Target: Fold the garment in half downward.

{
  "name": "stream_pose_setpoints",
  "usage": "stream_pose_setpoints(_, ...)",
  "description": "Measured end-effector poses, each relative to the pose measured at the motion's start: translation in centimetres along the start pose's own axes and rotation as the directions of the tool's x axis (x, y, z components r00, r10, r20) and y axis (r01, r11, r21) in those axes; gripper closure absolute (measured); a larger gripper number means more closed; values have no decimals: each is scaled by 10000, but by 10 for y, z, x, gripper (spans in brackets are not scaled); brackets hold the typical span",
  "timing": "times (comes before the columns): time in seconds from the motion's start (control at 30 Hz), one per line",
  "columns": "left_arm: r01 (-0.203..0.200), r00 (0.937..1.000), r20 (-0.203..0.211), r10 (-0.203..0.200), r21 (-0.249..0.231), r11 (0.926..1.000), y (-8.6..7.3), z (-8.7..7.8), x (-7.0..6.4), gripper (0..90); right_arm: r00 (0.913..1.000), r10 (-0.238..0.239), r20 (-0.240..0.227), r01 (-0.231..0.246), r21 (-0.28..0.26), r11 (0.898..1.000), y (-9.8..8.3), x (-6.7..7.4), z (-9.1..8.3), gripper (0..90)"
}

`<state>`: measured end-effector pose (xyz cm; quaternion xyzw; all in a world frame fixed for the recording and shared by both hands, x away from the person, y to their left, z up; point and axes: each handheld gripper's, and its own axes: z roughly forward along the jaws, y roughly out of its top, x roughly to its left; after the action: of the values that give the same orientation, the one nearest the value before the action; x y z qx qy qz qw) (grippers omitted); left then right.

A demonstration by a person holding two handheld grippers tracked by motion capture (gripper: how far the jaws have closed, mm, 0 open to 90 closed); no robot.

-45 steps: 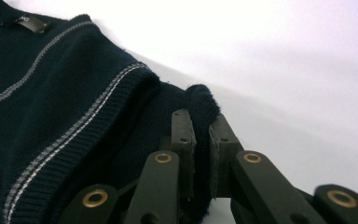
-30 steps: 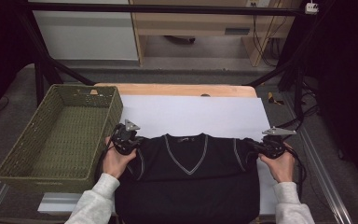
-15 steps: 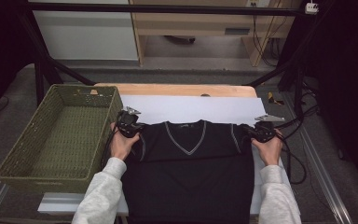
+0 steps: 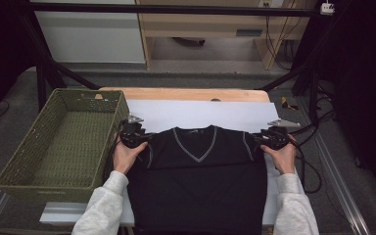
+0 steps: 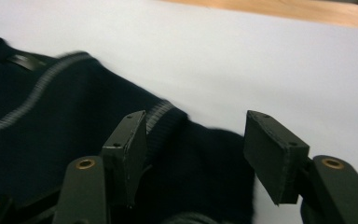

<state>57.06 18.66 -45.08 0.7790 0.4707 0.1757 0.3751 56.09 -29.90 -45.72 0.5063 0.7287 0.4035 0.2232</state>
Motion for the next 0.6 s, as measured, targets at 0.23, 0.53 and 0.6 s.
stream_pose_setpoints(0.23, -533, 9983, 272, 519, 538, 9971, -14, 4, -4, 528, 9983, -206, -538, 214, 140, 9997, 10, 18, 14, 439)
stream_pose_setpoints(0.53, -78, 9988, 488, 64, 285, 9996, -16, 17, 9, 612, 9987, -20, -515, 59, 757, 9971, 5, 14, 37, 450)
stream_pose_setpoints(0.6, -156, 9982, 583, 136, 336, 9993, -16, 17, 8, 665, 9986, -108, -524, 151, 822, 9965, 4, 15, 39, 475)
